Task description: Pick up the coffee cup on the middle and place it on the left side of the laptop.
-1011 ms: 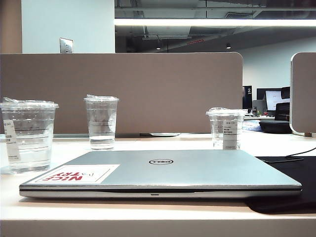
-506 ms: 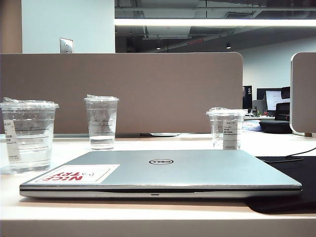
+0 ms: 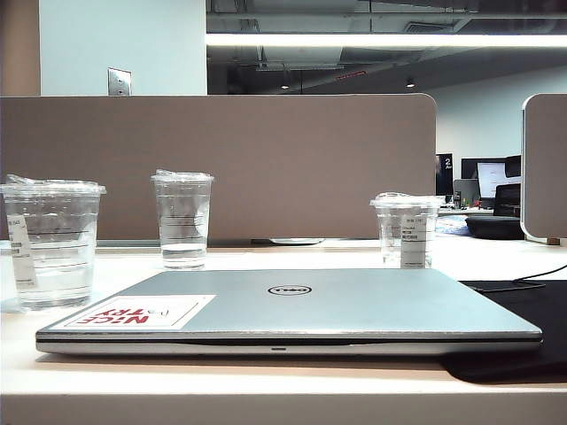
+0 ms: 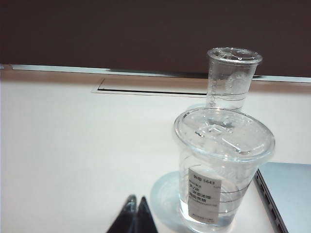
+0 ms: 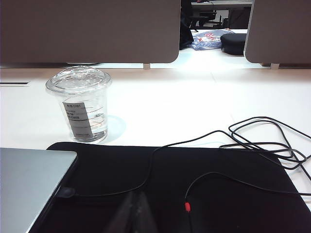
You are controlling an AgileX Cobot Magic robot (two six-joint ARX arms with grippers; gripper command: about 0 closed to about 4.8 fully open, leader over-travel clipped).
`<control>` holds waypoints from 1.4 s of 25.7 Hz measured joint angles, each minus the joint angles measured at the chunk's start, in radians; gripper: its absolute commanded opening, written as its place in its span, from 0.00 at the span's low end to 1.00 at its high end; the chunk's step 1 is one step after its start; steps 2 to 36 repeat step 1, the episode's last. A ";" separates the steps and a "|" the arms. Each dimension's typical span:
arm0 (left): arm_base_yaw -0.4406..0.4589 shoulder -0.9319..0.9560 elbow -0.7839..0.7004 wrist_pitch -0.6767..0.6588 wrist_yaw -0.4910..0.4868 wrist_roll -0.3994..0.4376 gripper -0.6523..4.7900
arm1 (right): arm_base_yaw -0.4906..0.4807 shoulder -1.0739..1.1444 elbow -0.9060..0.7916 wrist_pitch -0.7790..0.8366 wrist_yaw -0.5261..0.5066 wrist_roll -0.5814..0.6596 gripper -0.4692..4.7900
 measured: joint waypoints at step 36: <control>0.000 0.000 0.000 0.000 0.000 0.000 0.11 | 0.000 0.000 0.000 0.000 0.000 0.000 0.08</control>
